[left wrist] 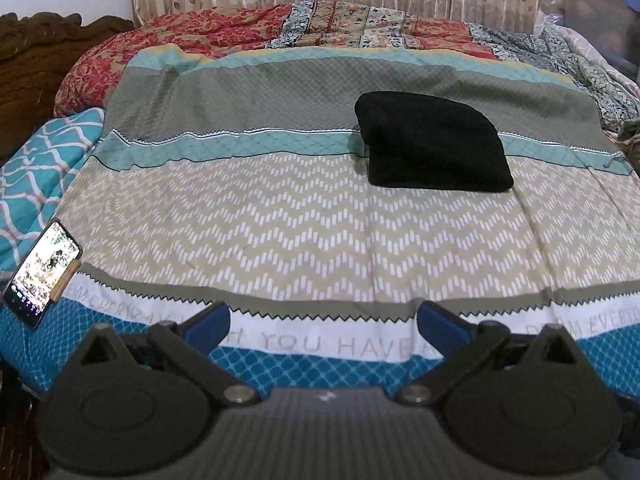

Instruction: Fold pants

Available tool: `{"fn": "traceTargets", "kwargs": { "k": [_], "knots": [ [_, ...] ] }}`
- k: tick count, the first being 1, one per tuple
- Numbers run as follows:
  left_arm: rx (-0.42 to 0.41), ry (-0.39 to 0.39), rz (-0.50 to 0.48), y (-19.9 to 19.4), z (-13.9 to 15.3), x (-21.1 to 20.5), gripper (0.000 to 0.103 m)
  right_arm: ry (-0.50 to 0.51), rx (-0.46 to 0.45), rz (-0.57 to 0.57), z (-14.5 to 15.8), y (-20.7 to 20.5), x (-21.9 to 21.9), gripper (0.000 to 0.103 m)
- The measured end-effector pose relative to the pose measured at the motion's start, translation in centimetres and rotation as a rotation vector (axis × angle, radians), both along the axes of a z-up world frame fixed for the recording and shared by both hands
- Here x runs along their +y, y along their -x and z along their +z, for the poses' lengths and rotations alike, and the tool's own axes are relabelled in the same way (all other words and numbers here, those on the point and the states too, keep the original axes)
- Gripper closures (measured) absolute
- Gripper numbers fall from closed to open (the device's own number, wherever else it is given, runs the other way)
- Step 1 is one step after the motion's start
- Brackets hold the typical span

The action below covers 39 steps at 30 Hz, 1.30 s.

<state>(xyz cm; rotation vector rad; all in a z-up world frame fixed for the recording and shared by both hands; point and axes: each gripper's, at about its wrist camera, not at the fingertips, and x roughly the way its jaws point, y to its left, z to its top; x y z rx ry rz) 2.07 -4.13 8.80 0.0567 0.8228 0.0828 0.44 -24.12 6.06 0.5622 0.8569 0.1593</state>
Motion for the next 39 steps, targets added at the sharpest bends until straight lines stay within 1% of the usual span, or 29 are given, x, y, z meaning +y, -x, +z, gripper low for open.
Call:
{"fn": "traceTargets", "kwargs": {
  "k": [6,9,13,19,22,26,29,34,36,39],
  "knots": [
    [-0.024,-0.003,-0.009,1.0,0.4,-0.3,0.0,0.015,-0.008,-0.003,0.5,1.5,0.3,0.009],
    [-0.039,-0.019,-0.017,1.6,0.6,-0.7,0.0,0.023,-0.009,-0.008,0.6,1.9,0.3,0.009],
    [-0.05,-0.016,-0.025,2.0,0.9,-0.9,0.0,0.027,-0.013,-0.012,0.9,2.4,0.4,0.009],
    [-0.08,-0.054,-0.012,2.0,1.3,-1.3,0.0,0.052,-0.045,-0.027,1.3,2.5,0.5,0.009],
    [-0.088,-0.058,0.001,1.6,1.4,-1.3,0.0,0.091,-0.078,-0.054,1.5,2.6,0.4,0.009],
    [-0.087,-0.067,0.027,1.1,1.0,-1.3,0.0,0.161,-0.125,-0.099,1.7,2.7,0.3,0.009],
    [-0.09,-0.075,0.049,0.9,0.6,-1.2,0.0,0.184,-0.139,-0.114,1.4,2.5,0.1,0.008],
    [-0.092,-0.117,0.053,0.8,-0.1,-1.2,0.0,0.175,-0.143,-0.116,1.0,1.7,0.2,0.008],
    [-0.079,-0.12,0.046,0.7,-0.2,-1.2,0.0,0.162,-0.142,-0.095,0.9,1.3,0.6,0.008],
    [-0.064,-0.114,0.039,0.4,-0.3,-1.2,0.0,0.168,-0.145,-0.076,0.8,1.2,1.3,0.008]
  ]
}}
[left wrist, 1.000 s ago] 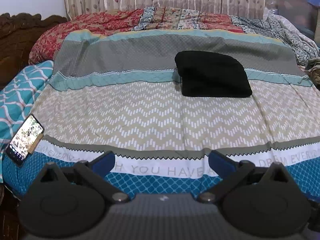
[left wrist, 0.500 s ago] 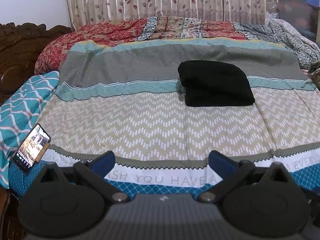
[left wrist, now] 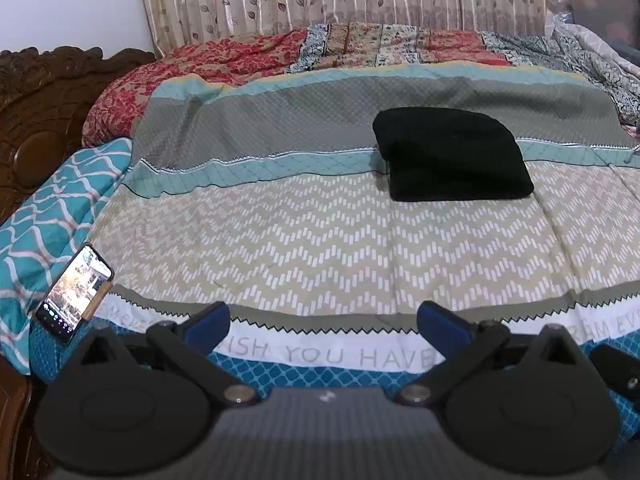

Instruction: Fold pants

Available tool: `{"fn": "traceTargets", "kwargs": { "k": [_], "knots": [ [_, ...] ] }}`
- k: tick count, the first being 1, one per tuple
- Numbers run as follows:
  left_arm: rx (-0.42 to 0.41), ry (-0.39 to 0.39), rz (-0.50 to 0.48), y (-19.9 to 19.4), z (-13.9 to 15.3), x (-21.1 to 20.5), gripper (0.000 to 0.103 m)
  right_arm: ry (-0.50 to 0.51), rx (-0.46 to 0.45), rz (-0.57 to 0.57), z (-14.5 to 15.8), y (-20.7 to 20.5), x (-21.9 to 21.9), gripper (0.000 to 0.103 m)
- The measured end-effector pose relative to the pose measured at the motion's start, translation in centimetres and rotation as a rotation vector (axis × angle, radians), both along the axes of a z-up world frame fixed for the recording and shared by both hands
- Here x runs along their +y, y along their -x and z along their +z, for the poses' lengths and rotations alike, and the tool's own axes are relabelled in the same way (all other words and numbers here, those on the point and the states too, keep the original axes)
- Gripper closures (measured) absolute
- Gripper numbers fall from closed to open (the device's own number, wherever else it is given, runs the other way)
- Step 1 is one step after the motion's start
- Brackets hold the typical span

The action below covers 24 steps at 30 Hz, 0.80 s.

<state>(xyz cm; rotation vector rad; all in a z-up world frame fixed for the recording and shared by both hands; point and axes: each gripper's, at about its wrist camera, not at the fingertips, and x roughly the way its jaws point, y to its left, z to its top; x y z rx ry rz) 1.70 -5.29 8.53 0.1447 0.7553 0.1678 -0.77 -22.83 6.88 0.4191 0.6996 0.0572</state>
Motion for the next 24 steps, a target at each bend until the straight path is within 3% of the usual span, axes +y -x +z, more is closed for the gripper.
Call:
{"fn": "traceTargets", "kwargs": {
  "k": [24],
  "knots": [
    [0.071,-0.001,-0.031,-0.52,-0.88,-0.91,0.0,-0.032,0.011,0.003,-0.14,-0.56,-0.62,0.008]
  ]
}}
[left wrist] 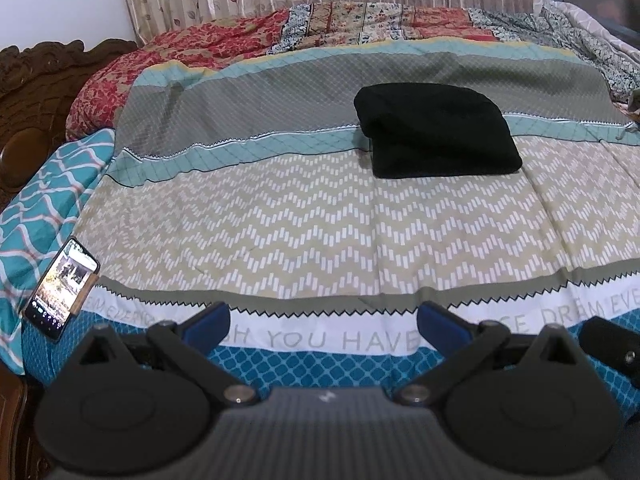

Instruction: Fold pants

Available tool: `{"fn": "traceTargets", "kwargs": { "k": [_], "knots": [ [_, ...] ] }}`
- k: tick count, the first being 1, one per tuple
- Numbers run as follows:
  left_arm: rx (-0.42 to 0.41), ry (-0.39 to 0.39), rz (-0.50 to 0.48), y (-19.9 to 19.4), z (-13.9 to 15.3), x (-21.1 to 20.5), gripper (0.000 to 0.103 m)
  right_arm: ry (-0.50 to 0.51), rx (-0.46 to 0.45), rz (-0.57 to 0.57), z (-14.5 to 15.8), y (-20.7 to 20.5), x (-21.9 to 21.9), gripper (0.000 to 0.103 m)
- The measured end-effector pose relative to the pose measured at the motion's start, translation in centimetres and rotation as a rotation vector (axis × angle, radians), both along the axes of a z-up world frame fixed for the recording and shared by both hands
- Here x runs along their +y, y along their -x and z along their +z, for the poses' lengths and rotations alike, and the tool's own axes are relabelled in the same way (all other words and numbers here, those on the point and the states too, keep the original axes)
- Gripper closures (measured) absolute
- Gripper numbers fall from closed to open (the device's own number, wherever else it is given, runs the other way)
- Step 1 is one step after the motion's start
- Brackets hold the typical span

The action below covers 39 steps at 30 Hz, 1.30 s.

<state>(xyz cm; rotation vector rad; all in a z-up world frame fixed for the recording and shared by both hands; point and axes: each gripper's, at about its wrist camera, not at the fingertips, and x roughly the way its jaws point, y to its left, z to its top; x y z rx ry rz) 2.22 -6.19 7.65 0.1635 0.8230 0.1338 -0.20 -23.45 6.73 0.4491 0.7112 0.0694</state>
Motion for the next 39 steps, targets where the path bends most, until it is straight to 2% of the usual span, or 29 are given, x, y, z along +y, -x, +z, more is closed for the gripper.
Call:
{"fn": "traceTargets", "kwargs": {
  "k": [17,28,39],
  "knots": [
    [0.035,0.006,-0.009,-0.1,-0.3,0.2,0.0,0.002,-0.026,-0.009,0.5,0.2,-0.5,0.008],
    [0.008,0.021,-0.032,0.7,0.9,-0.1,0.0,0.003,-0.076,-0.001,1.8,0.6,-0.5,0.008],
    [-0.001,0.012,-0.028,1.0,1.1,-0.1,0.0,-0.015,-0.074,-0.007,1.9,0.6,-0.7,0.008]
  ]
}}
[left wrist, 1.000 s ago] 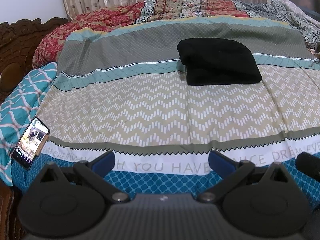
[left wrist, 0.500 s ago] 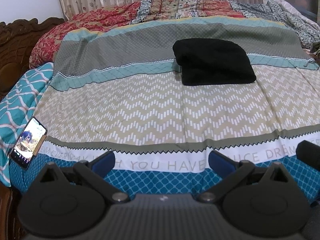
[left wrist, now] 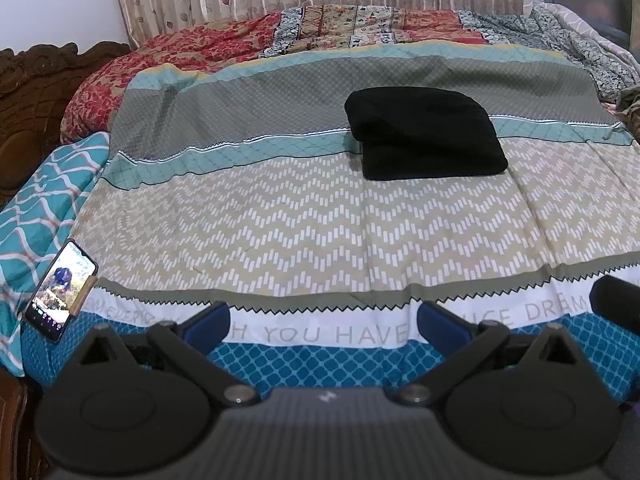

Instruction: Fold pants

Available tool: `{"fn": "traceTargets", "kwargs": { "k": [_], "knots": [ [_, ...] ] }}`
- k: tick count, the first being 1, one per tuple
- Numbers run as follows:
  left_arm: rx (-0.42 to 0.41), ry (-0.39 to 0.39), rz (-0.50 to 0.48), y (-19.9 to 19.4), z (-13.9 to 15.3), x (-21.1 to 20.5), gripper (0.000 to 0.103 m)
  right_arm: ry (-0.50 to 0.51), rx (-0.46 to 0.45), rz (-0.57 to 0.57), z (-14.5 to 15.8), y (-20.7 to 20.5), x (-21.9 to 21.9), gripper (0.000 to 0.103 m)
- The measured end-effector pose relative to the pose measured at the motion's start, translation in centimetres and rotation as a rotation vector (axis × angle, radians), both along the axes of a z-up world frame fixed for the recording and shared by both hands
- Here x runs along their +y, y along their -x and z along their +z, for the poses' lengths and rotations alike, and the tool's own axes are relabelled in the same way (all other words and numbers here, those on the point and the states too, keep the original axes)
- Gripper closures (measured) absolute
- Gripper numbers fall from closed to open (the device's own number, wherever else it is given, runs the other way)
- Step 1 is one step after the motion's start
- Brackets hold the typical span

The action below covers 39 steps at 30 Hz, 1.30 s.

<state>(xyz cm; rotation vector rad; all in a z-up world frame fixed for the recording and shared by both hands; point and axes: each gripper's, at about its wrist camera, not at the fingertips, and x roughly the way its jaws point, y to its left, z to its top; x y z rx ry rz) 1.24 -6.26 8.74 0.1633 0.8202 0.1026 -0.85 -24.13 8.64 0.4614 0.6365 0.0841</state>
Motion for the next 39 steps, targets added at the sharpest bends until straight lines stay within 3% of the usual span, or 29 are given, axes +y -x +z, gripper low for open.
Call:
{"fn": "traceTargets", "kwargs": {
  "k": [30,39],
  "knots": [
    [0.056,-0.028,0.008,-0.4,-2.0,0.8,0.0,0.01,0.019,0.009,-0.5,-0.1,0.2,0.008],
    [0.045,-0.016,-0.005,-0.3,-1.4,0.6,0.0,0.082,-0.111,-0.005,1.1,0.9,0.7,0.008]
  ]
}}
